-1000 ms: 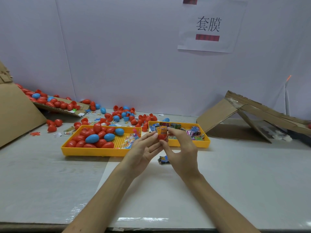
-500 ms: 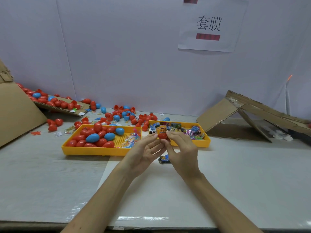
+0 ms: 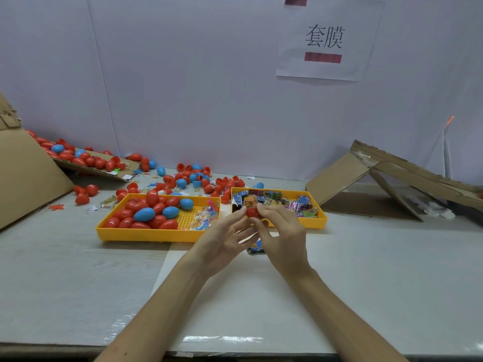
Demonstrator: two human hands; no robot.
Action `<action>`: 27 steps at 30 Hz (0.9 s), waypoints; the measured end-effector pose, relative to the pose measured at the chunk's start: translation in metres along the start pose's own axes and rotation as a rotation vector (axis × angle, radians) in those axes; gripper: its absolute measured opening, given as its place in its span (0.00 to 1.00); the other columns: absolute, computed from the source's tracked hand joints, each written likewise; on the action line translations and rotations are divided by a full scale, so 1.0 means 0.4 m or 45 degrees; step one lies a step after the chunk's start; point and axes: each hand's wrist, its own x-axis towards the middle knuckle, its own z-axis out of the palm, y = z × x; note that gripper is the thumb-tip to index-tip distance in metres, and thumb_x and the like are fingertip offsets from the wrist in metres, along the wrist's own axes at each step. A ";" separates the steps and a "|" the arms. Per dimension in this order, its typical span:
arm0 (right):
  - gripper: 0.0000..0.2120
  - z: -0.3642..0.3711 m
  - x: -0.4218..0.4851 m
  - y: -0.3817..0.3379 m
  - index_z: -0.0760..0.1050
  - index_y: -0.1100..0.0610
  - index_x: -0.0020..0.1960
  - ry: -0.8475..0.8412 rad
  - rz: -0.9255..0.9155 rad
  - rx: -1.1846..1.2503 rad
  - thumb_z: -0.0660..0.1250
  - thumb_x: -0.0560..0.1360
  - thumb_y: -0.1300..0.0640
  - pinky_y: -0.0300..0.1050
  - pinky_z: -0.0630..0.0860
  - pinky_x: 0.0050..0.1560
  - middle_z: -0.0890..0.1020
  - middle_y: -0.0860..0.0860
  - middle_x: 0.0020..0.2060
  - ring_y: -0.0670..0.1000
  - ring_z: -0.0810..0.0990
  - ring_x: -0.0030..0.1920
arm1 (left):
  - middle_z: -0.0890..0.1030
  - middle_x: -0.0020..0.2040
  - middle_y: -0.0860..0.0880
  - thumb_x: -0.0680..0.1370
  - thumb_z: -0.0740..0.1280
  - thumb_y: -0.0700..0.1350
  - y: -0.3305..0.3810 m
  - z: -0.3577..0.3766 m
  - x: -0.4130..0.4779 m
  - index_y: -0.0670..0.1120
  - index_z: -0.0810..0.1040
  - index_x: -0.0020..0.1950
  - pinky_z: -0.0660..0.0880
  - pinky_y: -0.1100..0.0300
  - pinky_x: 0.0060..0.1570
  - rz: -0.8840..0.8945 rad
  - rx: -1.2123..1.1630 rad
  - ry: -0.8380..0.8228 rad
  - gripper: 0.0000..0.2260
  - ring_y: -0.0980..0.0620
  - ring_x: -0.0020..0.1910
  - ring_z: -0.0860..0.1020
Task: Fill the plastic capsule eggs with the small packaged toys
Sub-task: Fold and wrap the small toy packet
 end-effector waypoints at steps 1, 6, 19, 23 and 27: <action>0.09 -0.001 0.000 0.003 0.84 0.62 0.52 -0.002 -0.003 0.001 0.74 0.73 0.61 0.47 0.79 0.52 0.86 0.53 0.47 0.53 0.83 0.49 | 0.84 0.58 0.44 0.79 0.70 0.48 0.000 0.000 0.000 0.44 0.83 0.62 0.77 0.53 0.63 -0.007 0.017 0.000 0.14 0.47 0.61 0.82; 0.10 -0.004 0.001 0.005 0.83 0.61 0.55 -0.025 0.029 0.043 0.75 0.73 0.63 0.47 0.79 0.52 0.86 0.52 0.48 0.53 0.83 0.49 | 0.83 0.60 0.43 0.75 0.73 0.45 -0.005 0.004 0.002 0.42 0.77 0.68 0.72 0.50 0.70 -0.015 0.056 0.009 0.22 0.46 0.62 0.81; 0.11 -0.002 0.007 -0.007 0.78 0.60 0.61 -0.079 0.026 0.238 0.66 0.80 0.59 0.41 0.78 0.56 0.82 0.50 0.52 0.48 0.80 0.54 | 0.85 0.52 0.47 0.76 0.71 0.47 0.000 -0.001 0.006 0.47 0.87 0.54 0.77 0.54 0.58 0.084 0.046 0.067 0.10 0.51 0.52 0.84; 0.13 -0.005 0.009 0.000 0.76 0.56 0.64 -0.178 0.203 0.333 0.66 0.81 0.55 0.35 0.76 0.52 0.80 0.46 0.53 0.44 0.80 0.51 | 0.84 0.59 0.45 0.78 0.70 0.41 -0.004 0.007 0.010 0.52 0.82 0.64 0.78 0.54 0.58 0.202 0.275 0.112 0.16 0.48 0.58 0.83; 0.07 0.001 0.010 0.014 0.80 0.57 0.56 -0.201 0.295 0.361 0.70 0.79 0.60 0.35 0.76 0.45 0.82 0.47 0.48 0.44 0.81 0.46 | 0.83 0.59 0.41 0.76 0.72 0.38 -0.009 0.008 0.011 0.49 0.82 0.65 0.81 0.55 0.56 0.290 0.288 0.164 0.18 0.45 0.59 0.83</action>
